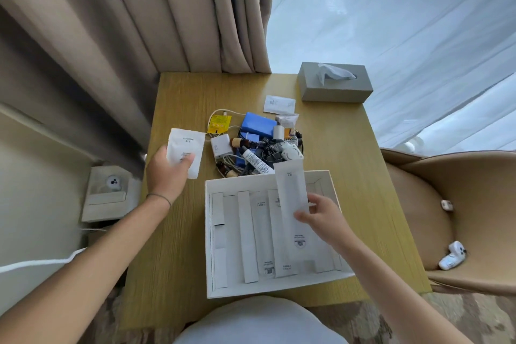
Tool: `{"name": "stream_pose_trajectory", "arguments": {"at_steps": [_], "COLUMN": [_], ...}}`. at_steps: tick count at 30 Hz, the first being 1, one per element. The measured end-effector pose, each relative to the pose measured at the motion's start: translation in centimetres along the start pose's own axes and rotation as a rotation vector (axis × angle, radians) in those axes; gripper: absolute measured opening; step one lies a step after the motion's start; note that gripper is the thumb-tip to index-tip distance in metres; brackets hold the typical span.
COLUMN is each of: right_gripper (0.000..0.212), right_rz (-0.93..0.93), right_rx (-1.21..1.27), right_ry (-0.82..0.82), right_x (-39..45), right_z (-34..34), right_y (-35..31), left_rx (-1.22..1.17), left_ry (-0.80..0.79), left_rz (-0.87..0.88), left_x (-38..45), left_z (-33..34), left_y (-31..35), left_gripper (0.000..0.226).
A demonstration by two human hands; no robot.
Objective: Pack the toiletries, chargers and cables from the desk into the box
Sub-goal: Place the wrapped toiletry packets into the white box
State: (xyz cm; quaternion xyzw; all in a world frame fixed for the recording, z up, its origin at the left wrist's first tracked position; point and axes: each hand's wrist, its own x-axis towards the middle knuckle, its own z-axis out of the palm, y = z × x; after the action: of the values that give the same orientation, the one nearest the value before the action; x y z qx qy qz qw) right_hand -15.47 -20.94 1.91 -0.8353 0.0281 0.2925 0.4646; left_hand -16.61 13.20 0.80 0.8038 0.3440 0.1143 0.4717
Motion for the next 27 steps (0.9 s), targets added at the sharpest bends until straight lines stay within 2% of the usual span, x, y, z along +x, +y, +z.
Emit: {"name": "stream_pose_trajectory", "arguments": {"at_steps": [4,8,11,14,19,24,27], "right_gripper": [0.028,0.01,0.031,0.039,0.021,0.014,0.002], "right_rz": [0.036,0.071,0.083,0.119,0.145,0.04,-0.121], "right_rx": [-0.183,-0.35,-0.463,-0.634,-1.002,-1.246,-1.207], "right_ry": [-0.042,-0.018,0.022,0.063,0.059,0.053,0.009], "right_x": [0.3,0.5,0.8,1.0,0.7,0.9,1.5], "right_z": [0.1,1.0,1.6,2.0,2.8,3.1,3.5], "right_y": [1.5,2.4,3.0,3.2,2.7,2.5,3.0], "left_rx": [-0.177,-0.281,-0.298,-0.366,-0.382,-0.379,-0.327], "left_ry": [0.022,-0.001,-0.032,-0.089,-0.25,-0.372,-0.434], "left_rz": [0.004,0.079,0.127,0.125,0.126,0.041,-0.044], "left_x": [-1.5,-3.7,-5.7,-7.8,-11.1,-13.2,-14.0], "left_z": [-0.4,-1.0,-1.5,-1.6,-0.7,0.9,2.0], "left_y": [2.7,5.2,6.7,7.7,7.9,6.8,5.9], "left_gripper": [0.024,0.026,0.029,0.025,0.021,0.024,0.024]}}
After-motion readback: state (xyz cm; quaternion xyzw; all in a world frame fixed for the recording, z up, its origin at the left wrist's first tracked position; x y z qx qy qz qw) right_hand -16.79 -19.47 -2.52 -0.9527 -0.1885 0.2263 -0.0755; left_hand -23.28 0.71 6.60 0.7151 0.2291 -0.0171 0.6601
